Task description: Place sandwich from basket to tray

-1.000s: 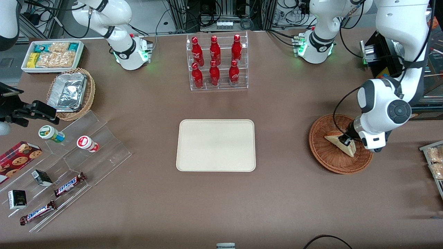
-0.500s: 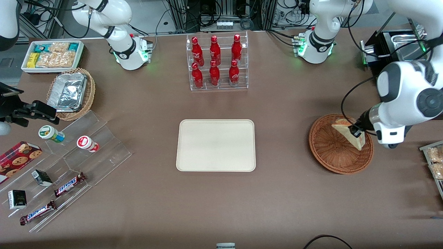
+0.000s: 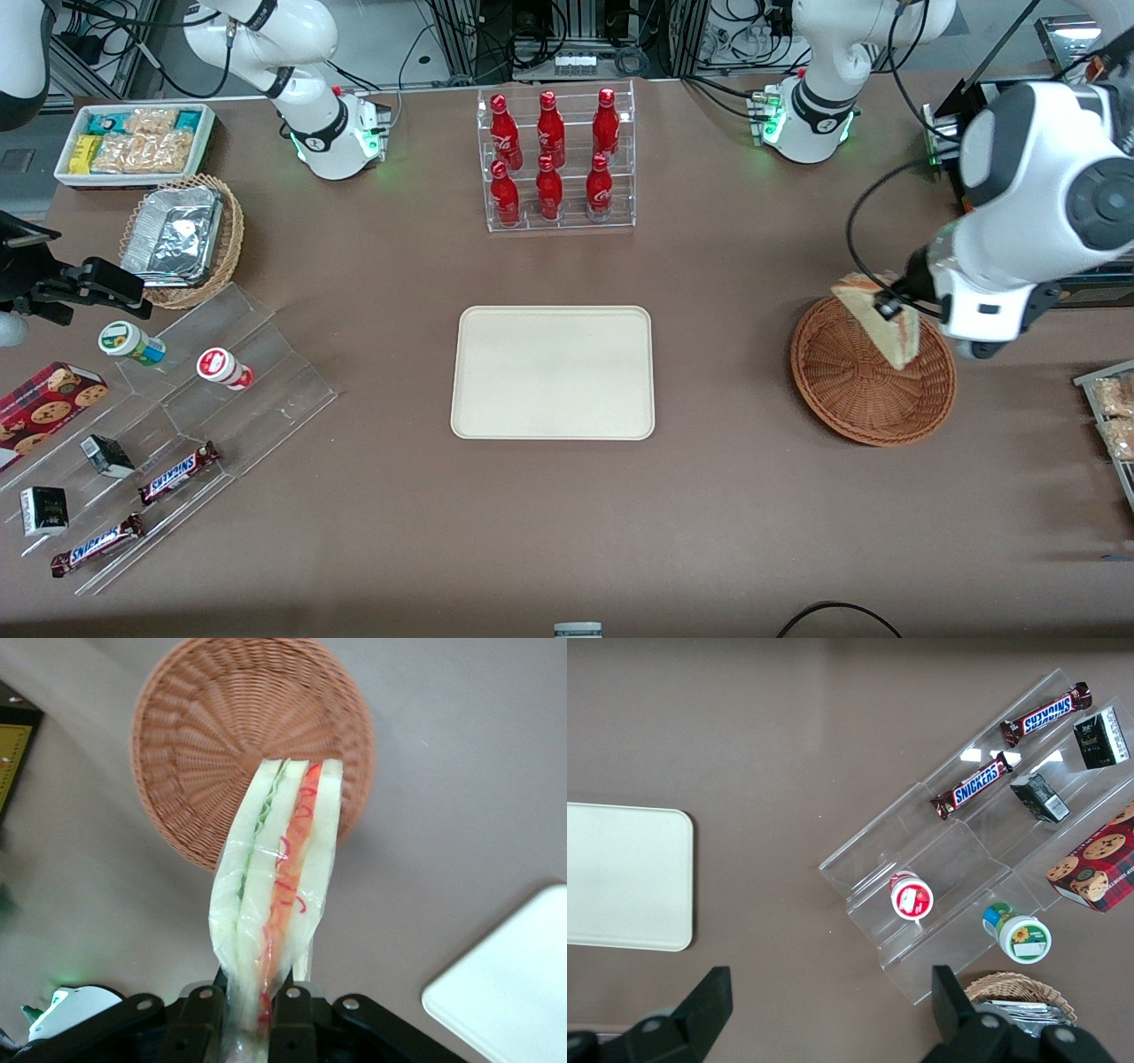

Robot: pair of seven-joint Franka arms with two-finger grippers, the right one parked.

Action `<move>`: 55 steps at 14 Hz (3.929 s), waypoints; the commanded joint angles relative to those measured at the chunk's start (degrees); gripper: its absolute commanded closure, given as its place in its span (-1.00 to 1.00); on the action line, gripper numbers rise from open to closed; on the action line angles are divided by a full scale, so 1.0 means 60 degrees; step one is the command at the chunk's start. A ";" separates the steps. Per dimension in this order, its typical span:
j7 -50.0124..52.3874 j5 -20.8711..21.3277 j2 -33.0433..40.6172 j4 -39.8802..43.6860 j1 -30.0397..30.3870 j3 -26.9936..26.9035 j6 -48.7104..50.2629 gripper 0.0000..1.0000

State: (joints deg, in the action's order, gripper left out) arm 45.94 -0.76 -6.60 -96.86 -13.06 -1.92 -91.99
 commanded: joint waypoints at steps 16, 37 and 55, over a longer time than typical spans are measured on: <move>0.0005 -0.0388 -0.3014 0.0996 -0.5528 -0.0134 -0.3460 0.57; 0.0884 -0.0078 -0.5301 0.1011 -0.5748 -0.0222 -0.5937 0.30; 0.1734 -0.0078 -0.0646 0.0908 -0.4754 -0.0310 -0.0536 -1.00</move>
State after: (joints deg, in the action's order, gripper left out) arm 56.17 -1.91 -15.14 -89.80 -43.22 -3.93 -98.49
